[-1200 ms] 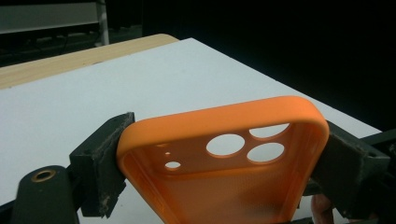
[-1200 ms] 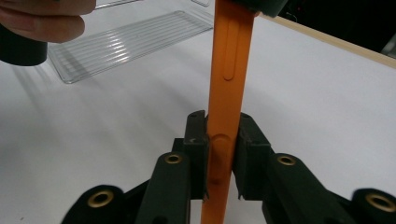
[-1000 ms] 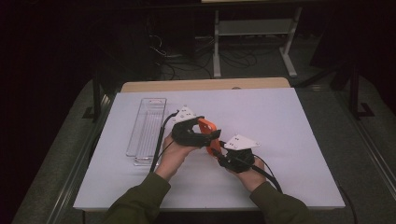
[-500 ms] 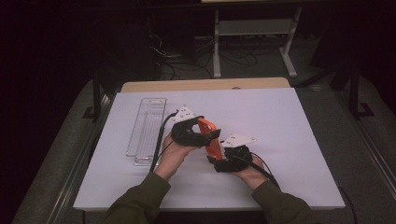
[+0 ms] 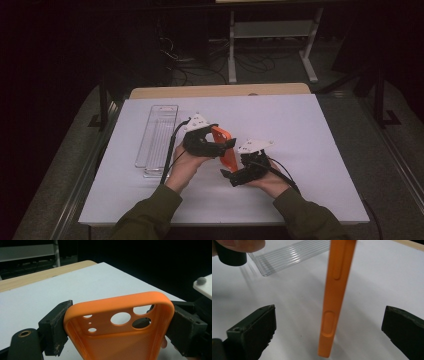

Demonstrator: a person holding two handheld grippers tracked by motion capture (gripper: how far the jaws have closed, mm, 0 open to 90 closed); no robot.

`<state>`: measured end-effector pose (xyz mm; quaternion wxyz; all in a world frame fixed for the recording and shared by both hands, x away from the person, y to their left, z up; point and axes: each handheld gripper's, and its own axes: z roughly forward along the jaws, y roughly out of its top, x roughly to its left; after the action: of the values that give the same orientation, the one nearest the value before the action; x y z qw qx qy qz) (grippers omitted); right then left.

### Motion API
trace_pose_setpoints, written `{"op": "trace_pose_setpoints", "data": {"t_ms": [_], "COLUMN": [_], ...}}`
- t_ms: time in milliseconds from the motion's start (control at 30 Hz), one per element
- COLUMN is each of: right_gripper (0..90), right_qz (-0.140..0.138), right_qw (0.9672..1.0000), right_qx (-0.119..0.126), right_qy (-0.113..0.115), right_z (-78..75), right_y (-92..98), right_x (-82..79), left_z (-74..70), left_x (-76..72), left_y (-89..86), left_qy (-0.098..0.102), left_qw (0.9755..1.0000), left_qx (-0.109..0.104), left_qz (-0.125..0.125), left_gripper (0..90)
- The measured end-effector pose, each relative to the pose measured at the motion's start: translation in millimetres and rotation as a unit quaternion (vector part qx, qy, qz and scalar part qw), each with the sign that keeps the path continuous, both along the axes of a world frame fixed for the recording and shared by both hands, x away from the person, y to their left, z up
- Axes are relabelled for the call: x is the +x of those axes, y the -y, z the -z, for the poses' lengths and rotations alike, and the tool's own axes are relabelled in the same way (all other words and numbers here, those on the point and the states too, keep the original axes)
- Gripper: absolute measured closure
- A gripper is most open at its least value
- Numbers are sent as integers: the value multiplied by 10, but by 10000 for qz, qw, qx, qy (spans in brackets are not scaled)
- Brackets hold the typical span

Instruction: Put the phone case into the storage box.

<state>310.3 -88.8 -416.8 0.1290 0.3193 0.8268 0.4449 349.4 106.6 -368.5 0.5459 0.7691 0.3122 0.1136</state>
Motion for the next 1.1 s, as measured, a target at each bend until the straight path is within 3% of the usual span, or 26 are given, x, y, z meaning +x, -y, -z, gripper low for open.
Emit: {"op": "trace_pose_setpoints", "data": {"t_ms": [100,433,1100], "right_gripper": [0,0,0], "right_qz": [-24,-59,-10], "right_qw": [10000,9999,9999], "right_qx": [-26,-94,107], "right_qy": [-77,-13,10], "right_z": [6,10,-14], "right_y": [19,69,330], "right_x": [16,11,-7], "left_z": [-8,-20,-23], "left_x": [7,7,2], "left_y": [-18,-35,-39], "left_qy": [10,13,-28], "left_qw": [10000,10000,9999], "left_qx": [25,-57,-94], "left_qz": [1,-28,-55], "left_gripper": [151,151,152]}}
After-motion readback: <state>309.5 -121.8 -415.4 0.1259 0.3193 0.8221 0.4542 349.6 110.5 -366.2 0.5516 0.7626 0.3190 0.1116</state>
